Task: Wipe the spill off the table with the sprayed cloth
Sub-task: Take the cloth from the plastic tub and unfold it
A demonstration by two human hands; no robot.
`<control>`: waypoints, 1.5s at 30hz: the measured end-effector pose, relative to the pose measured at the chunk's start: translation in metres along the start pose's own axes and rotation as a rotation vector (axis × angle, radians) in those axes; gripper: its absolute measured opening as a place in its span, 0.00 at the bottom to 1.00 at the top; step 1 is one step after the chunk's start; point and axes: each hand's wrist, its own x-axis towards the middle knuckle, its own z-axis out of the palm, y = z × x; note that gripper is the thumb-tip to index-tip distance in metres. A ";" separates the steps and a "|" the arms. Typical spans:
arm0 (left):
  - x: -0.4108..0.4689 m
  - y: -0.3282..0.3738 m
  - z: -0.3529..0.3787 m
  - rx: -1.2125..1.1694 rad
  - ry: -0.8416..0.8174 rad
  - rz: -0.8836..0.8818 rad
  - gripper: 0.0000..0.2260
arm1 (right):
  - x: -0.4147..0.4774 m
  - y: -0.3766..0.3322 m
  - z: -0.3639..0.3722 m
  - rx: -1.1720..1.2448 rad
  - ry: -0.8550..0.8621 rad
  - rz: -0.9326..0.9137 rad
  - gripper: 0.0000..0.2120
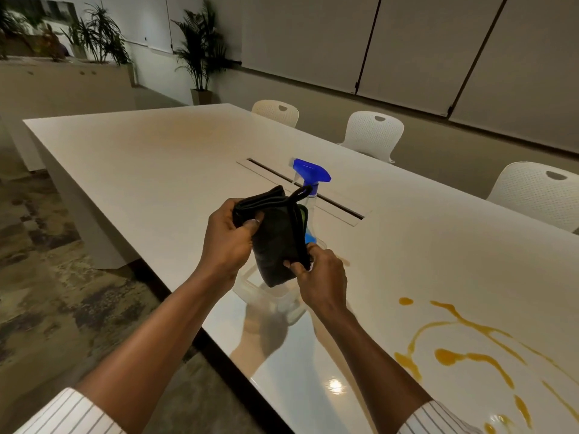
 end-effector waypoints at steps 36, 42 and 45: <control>-0.076 0.022 0.072 -0.277 -0.163 -0.277 0.05 | -0.070 0.014 -0.205 0.645 0.009 -0.081 0.13; -0.061 0.031 0.060 -0.355 -0.140 -0.559 0.17 | -0.085 0.017 -0.208 0.669 -0.200 -0.243 0.12; -0.055 0.031 0.055 -0.359 -0.177 -0.636 0.16 | -0.086 0.013 -0.215 0.513 -0.353 -0.309 0.31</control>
